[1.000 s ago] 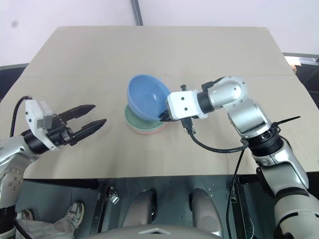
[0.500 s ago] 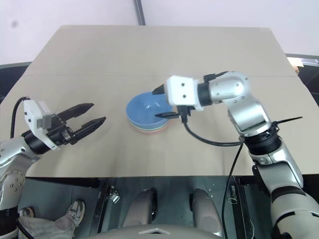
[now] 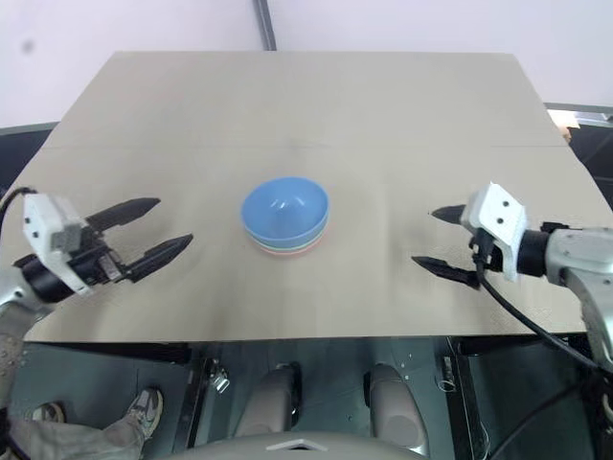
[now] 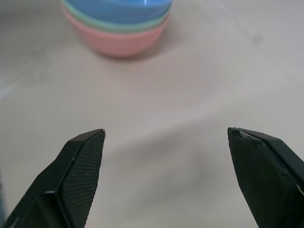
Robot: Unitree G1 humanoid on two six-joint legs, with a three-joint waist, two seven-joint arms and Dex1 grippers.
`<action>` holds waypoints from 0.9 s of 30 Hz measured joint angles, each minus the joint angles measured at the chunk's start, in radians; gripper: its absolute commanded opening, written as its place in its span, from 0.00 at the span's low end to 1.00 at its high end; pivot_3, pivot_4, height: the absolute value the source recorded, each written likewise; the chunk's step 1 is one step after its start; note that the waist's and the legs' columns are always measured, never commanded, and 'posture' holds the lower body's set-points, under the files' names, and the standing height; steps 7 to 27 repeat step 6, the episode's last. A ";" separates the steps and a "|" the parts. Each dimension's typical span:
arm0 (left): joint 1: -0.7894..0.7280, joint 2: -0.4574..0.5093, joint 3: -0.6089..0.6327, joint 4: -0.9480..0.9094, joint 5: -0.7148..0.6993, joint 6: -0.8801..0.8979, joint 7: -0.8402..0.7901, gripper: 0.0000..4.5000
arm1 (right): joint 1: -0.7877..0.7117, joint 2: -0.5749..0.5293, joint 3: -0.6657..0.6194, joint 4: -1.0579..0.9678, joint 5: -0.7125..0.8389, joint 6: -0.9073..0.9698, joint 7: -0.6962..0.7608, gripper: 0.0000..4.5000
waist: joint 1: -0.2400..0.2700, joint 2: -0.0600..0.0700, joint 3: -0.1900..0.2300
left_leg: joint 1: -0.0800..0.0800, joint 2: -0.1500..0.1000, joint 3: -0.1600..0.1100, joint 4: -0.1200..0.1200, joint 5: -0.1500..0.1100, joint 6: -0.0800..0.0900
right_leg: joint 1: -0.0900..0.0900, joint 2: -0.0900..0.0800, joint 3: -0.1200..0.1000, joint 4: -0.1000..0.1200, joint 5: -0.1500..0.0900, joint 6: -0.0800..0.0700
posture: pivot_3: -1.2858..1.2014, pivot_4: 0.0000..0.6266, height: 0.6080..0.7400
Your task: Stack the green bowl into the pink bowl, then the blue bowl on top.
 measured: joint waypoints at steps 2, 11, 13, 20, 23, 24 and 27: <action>0.014 0.036 0.030 -0.001 -0.031 0.038 -0.030 1.00 | 0.034 0.000 -0.025 -0.004 0.030 0.004 -0.001 0.99 | 0.002 0.000 0.000 | 0.000 0.000 0.001 0.002 0.000 0.000 | 0.000 0.000 0.001 0.000 -0.001 0.002 | 0.52 0.24 1.00; 0.077 0.072 0.040 -0.002 -0.048 0.078 -0.091 1.00 | 0.035 0.000 -0.053 -0.005 0.082 0.014 -0.031 0.99 | 0.001 0.000 0.000 | 0.000 0.000 0.003 0.002 0.000 0.000 | 0.000 -0.001 0.002 0.000 -0.001 0.002 | 0.52 0.24 1.00; 0.077 0.072 0.040 -0.002 -0.048 0.078 -0.091 1.00 | 0.035 0.000 -0.053 -0.005 0.082 0.014 -0.031 0.99 | 0.001 0.000 0.000 | 0.000 0.000 0.003 0.002 0.000 0.000 | 0.000 -0.001 0.002 0.000 -0.001 0.002 | 0.52 0.24 1.00; 0.077 0.072 0.040 -0.002 -0.048 0.078 -0.091 1.00 | 0.035 0.000 -0.053 -0.005 0.082 0.014 -0.031 0.99 | 0.001 0.000 0.000 | 0.000 0.000 0.003 0.002 0.000 0.000 | 0.000 -0.001 0.002 0.000 -0.001 0.002 | 0.52 0.24 1.00; 0.077 0.072 0.040 -0.002 -0.048 0.078 -0.091 1.00 | 0.035 0.000 -0.053 -0.005 0.082 0.014 -0.031 0.99 | 0.001 0.000 0.000 | 0.000 0.000 0.003 0.002 0.000 0.000 | 0.000 -0.001 0.002 0.000 -0.001 0.002 | 0.52 0.24 1.00; 0.077 0.072 0.040 -0.002 -0.048 0.078 -0.091 1.00 | 0.035 0.000 -0.053 -0.005 0.082 0.014 -0.031 0.99 | 0.001 0.000 0.000 | 0.000 0.000 0.003 0.002 0.000 0.000 | 0.000 -0.001 0.002 0.000 -0.001 0.002 | 0.52 0.24 1.00; 0.077 0.072 0.040 -0.002 -0.048 0.078 -0.091 1.00 | 0.035 0.000 -0.053 -0.005 0.082 0.014 -0.031 0.99 | 0.001 0.000 0.000 | 0.000 0.000 0.003 0.002 0.000 0.000 | 0.000 -0.001 0.002 0.000 -0.001 0.002 | 0.52 0.24 1.00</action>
